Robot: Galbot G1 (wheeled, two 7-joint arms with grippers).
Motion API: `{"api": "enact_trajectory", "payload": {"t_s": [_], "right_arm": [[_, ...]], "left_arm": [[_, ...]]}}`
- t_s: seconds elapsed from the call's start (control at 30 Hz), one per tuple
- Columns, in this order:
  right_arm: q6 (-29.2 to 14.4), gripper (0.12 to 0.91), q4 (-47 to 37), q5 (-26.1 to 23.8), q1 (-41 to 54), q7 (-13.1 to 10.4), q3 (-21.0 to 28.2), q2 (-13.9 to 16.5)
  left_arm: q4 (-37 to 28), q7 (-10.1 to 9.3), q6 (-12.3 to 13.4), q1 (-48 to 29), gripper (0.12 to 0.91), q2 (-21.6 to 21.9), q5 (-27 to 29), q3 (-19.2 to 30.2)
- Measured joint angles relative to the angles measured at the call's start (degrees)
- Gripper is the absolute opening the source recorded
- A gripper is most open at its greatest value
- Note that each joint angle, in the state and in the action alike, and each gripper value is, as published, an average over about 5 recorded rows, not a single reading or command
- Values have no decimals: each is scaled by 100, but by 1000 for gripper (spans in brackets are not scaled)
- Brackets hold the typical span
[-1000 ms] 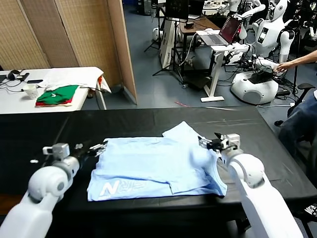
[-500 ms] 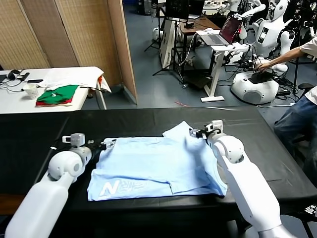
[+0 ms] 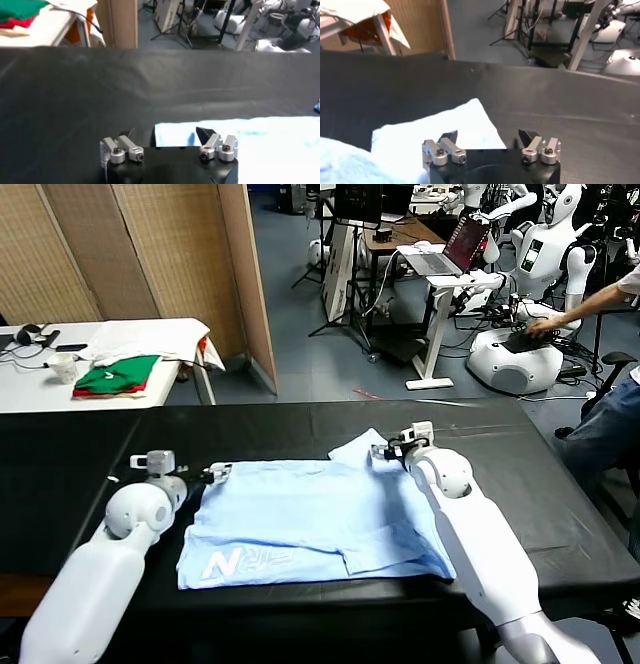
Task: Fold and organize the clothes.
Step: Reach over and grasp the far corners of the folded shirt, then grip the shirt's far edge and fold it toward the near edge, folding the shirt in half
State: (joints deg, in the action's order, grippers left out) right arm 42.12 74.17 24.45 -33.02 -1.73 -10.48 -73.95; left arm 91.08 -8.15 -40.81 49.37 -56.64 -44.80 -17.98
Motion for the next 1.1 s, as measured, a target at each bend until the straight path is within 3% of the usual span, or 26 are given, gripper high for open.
{"api": "enact_trajectory", "payload": {"t_s": [0.1, 0.27, 0.4, 0.53, 0.63, 0.9, 1.1], "right_arm": [[-5, 792, -53, 0, 1, 8, -13, -16], [-7, 695, -67, -1, -35, 36, -31, -20], [-8, 479, -44, -1, -54, 54, -30, -23], [-8, 252, 15, -12, -95, 60, -38, -32], [-7, 162, 80, -108, -149, 84, -70, -41], [-109, 141, 536, -45, -470, 89, -247, 82], [-307, 141, 1243, 17, -893, 158, -397, 365]], "left_arm": [[-58, 17, 25, -24, 876, -28, 29, 21], [-198, 32, 97, -90, 733, -105, 120, 45], [-273, 49, 130, -104, 552, -119, 154, 47], [-244, 94, 123, -86, 305, -88, 152, 59], [-172, 125, 103, -58, 184, -61, 138, 75], [-2, 136, 127, 8, 149, -47, 135, 52], [275, 121, 145, 159, 149, 64, 122, -23]]}}
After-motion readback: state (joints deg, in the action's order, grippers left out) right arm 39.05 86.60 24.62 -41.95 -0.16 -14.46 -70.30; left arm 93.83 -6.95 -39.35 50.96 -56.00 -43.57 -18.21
